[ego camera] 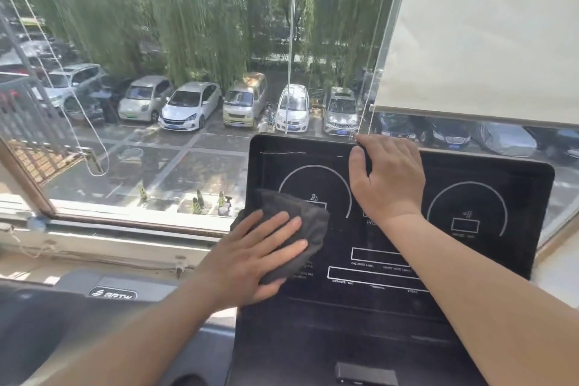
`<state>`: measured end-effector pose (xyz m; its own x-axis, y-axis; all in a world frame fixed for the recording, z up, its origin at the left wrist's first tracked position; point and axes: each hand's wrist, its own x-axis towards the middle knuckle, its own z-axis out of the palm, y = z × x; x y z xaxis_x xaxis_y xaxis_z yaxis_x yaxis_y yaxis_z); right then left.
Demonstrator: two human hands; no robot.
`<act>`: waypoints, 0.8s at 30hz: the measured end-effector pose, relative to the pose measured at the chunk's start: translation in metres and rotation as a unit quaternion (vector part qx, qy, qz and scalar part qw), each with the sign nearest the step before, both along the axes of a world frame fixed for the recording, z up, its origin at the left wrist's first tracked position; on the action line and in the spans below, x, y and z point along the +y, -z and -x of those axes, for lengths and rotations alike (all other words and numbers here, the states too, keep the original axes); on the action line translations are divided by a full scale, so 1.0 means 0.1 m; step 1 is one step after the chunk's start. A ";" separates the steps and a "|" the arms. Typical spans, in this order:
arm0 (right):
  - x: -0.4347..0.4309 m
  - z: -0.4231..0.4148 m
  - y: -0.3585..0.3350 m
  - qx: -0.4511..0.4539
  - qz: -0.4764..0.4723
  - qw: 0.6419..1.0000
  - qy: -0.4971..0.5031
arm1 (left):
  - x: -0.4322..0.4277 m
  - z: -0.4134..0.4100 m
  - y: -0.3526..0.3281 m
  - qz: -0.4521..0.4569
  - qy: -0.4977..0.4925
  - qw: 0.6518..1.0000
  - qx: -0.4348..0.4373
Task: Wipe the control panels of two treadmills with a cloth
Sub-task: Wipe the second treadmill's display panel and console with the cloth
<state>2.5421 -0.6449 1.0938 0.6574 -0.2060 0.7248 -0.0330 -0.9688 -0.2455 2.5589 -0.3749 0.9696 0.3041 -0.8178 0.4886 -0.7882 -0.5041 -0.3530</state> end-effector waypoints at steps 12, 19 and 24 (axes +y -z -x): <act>-0.01 0.00 0.01 -0.008 0.004 1.000 0.006 | -0.75 0.36 0.12 0.144 -0.084 0.982 0.087; 0.00 0.00 0.02 -0.019 0.003 1.000 0.006 | -0.32 -0.19 -0.38 0.007 0.039 0.999 -0.019; -0.01 0.00 0.03 -0.015 0.005 1.000 0.008 | -0.67 -0.20 -0.66 0.261 -0.119 0.955 0.069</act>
<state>2.5426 -0.6462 1.0905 0.6321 -0.2094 0.7461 -0.0410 -0.9705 -0.2376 2.5790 -0.4421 1.0354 0.5430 -0.3735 0.7521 -0.6500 -0.7540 0.0949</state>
